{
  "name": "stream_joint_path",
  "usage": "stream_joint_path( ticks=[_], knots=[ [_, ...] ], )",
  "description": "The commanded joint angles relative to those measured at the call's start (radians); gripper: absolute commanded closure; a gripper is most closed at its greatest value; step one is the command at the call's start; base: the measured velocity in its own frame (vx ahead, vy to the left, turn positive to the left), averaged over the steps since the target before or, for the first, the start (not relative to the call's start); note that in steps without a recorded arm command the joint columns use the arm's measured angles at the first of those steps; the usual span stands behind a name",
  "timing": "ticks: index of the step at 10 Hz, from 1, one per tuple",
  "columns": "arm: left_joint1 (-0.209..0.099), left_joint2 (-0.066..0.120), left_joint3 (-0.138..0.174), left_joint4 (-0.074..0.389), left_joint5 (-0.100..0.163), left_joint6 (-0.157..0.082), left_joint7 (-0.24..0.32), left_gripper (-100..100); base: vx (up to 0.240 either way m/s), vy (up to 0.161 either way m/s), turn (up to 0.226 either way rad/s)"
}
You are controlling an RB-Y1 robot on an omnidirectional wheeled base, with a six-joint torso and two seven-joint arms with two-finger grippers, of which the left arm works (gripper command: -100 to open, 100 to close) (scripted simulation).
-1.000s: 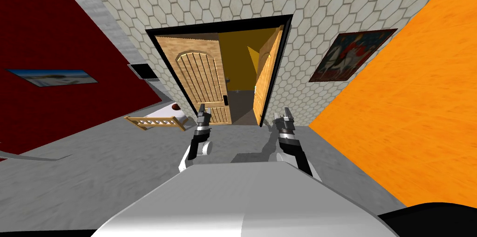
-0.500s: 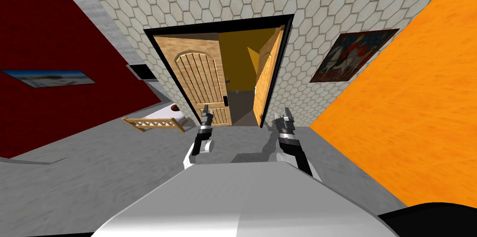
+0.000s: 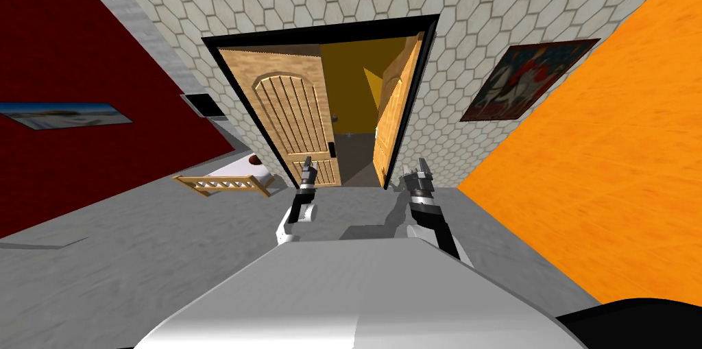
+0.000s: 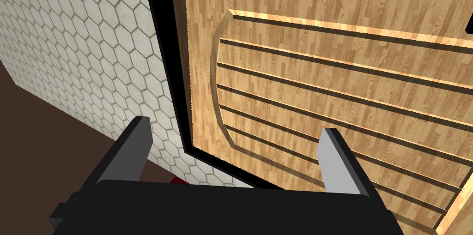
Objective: Push the door open
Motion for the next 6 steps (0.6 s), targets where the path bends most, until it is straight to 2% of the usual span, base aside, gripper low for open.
stream_joint_path(
  ticks=[1, 2, 4, 5, 6],
  knots=[
    [-0.027, 0.007, 0.003, 0.050, 0.005, 0.002, 0.008, -100, 0.052, 0.027, -0.008],
    [-0.027, 0.007, 0.003, 0.056, 0.005, 0.002, 0.008, -100, 0.040, 0.021, -0.005],
    [-0.071, 0.013, 0.005, 0.121, 0.012, 0.005, 0.016, -100, 0.060, 0.026, -0.016],
    [-0.071, 0.013, 0.005, 0.139, 0.012, 0.005, 0.016, -100, 0.057, 0.023, -0.008],
    [-0.093, 0.016, 0.006, 0.174, 0.016, 0.007, 0.020, -100, 0.059, 0.023, -0.011]
  ],
)
